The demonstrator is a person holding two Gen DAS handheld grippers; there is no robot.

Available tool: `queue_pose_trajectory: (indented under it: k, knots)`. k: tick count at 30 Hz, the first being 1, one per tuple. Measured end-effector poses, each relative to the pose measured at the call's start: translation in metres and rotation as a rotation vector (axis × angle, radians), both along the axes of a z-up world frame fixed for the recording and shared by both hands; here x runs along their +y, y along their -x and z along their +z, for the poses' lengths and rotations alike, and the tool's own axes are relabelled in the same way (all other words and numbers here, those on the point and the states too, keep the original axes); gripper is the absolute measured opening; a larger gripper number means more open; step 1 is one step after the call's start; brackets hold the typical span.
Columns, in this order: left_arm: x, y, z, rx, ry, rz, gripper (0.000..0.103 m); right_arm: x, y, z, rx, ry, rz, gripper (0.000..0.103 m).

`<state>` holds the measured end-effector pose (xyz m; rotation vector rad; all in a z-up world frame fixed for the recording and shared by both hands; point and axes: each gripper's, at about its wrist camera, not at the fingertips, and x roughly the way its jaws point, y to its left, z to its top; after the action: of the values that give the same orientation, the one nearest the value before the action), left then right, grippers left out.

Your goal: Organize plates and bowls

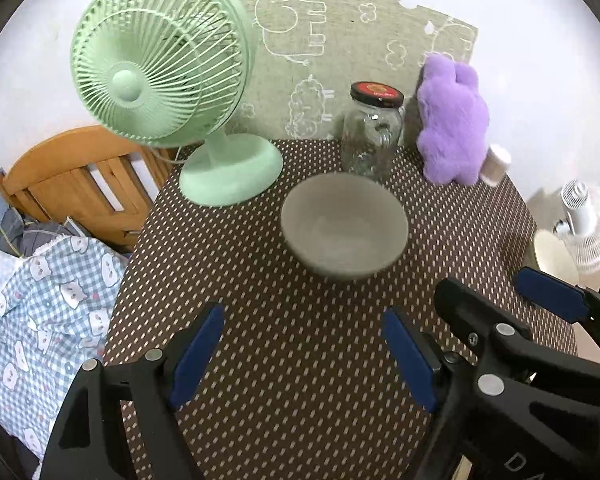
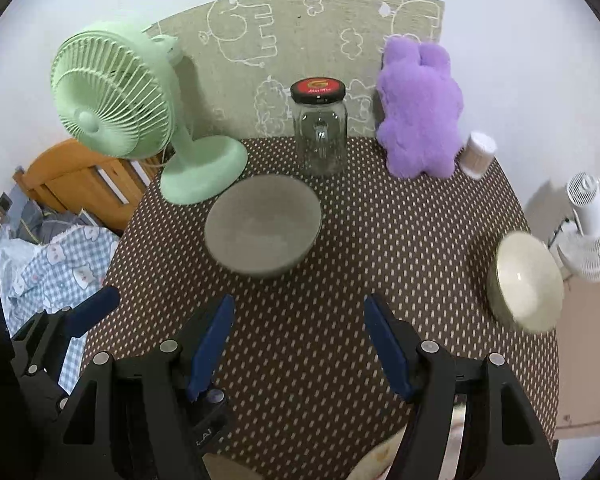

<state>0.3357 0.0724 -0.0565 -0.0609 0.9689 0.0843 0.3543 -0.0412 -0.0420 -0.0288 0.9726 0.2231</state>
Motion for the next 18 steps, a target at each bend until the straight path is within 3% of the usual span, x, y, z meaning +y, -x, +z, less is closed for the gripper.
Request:
queue_pose_trajectory:
  k: [18]
  knots:
    - [-0.004,-0.098,-0.037,0.002,-0.052,0.099,0.081,-0.002,-0.118,-0.042,0.040,-0.058,0.019,0.071]
